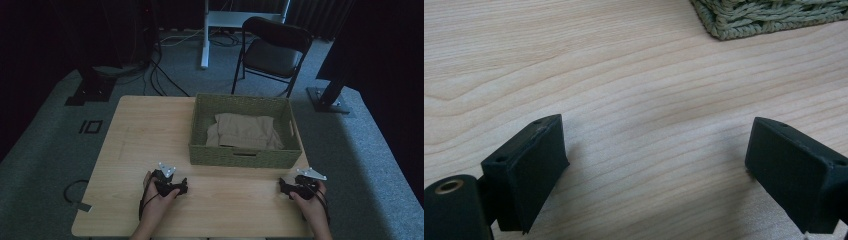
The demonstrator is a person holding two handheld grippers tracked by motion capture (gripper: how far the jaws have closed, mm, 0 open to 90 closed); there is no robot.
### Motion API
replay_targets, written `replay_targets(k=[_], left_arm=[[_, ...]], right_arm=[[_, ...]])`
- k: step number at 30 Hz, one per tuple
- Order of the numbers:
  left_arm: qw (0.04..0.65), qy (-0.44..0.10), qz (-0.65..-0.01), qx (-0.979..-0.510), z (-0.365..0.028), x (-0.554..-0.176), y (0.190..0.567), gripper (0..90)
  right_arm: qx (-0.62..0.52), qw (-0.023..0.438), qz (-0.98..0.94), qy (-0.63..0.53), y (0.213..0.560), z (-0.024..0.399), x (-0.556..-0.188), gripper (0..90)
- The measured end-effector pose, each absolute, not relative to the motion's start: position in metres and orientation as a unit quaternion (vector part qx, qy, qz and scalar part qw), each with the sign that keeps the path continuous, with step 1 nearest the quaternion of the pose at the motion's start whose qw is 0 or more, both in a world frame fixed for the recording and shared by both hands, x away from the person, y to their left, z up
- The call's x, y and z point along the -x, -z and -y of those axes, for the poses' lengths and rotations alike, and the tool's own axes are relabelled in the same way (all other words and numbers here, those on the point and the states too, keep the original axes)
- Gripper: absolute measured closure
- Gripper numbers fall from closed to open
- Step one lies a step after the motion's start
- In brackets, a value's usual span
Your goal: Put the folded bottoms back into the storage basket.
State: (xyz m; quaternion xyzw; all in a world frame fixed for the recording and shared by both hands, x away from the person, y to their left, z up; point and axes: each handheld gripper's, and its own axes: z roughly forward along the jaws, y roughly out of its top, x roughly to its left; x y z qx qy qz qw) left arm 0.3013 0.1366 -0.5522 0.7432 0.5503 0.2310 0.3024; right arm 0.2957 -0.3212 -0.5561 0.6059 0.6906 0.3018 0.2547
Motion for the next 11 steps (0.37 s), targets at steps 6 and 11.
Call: replay_targets(k=[6, 11], left_arm=[[0.297, -0.234, -0.56, -0.737, -0.1357, -0.3014, 0.5523, 8.3], [0.29, -0.232, -0.569, -0.734, -0.1353, -0.3028, 0.5531, 1.7]], right_arm=[[-0.605, 0.255, -0.691, -0.302, 0.5562, 0.3211, -0.2957, 12.2], [-0.605, 0.254, -0.692, -0.302, 0.5562, 0.3209, -0.2959, 11.4]])
